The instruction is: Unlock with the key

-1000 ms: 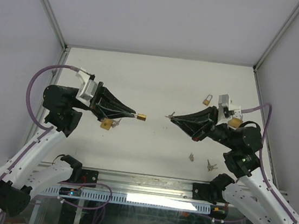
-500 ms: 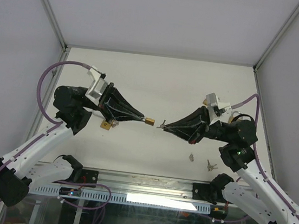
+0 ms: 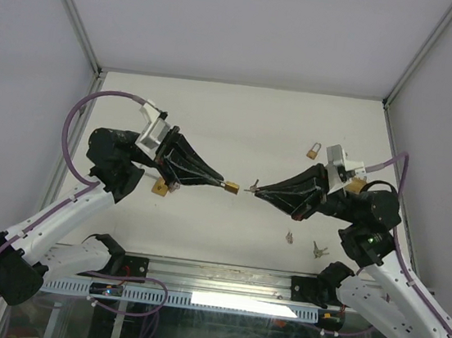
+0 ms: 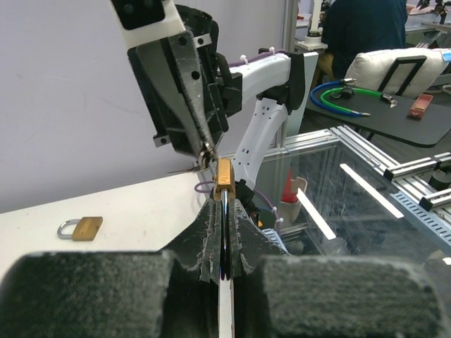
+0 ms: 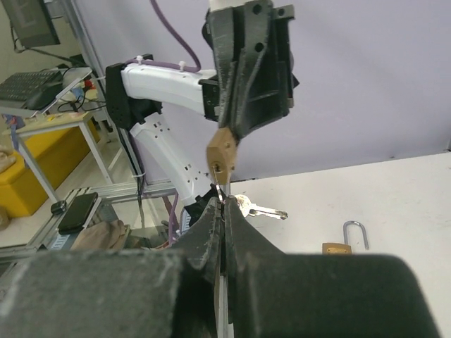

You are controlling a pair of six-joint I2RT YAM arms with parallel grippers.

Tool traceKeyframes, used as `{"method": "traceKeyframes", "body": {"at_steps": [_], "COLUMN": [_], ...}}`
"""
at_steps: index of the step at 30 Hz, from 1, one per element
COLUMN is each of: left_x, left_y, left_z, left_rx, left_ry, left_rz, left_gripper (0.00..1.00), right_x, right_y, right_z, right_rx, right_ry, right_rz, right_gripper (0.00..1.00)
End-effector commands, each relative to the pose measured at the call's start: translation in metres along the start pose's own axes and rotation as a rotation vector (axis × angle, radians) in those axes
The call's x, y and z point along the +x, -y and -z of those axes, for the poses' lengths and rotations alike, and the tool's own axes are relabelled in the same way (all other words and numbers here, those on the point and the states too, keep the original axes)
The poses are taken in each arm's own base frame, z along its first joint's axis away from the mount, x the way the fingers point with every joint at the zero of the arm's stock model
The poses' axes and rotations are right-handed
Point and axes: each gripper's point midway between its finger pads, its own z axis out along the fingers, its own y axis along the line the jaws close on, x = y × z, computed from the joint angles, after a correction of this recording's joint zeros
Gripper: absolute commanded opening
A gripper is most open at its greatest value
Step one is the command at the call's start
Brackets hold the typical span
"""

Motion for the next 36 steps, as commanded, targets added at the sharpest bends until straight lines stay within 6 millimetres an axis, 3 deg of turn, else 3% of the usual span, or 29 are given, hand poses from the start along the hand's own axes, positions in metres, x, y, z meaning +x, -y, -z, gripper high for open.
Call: {"method": "traceKeyframes", "body": {"at_steps": [1, 17, 21, 26, 31, 36], "left_x": [-0.02, -0.022, -0.021, -0.017, -0.007, -0.006], "left_y": [0.007, 0.007, 0.008, 0.007, 0.011, 0.012], "left_z": [-0.004, -0.005, -0.005, -0.006, -0.009, -0.017], "left_rx": [0.003, -0.014, -0.007, 0.01, 0.118, 0.241], "left_ry": [0.042, 0.048, 0.047, 0.036, -0.03, -0.106], "left_rz": [-0.07, -0.046, -0.044, -0.031, -0.016, -0.029], "left_gripper": [0.0, 0.0, 0.0, 0.0, 0.0, 0.0], "right_x": [-0.02, -0.014, -0.011, -0.008, -0.011, -0.011], "right_y": [0.009, 0.005, -0.013, -0.02, -0.035, -0.031], "right_z": [-0.006, -0.004, 0.002, 0.001, 0.005, 0.016], "right_rx": [0.065, 0.06, -0.021, -0.071, -0.134, -0.032], "right_ry": [0.056, -0.042, -0.063, -0.063, -0.083, -0.074], "right_rz": [-0.016, -0.006, 0.031, 0.008, 0.029, 0.035], "right_gripper": [0.0, 0.0, 0.0, 0.0, 0.0, 0.0]}}
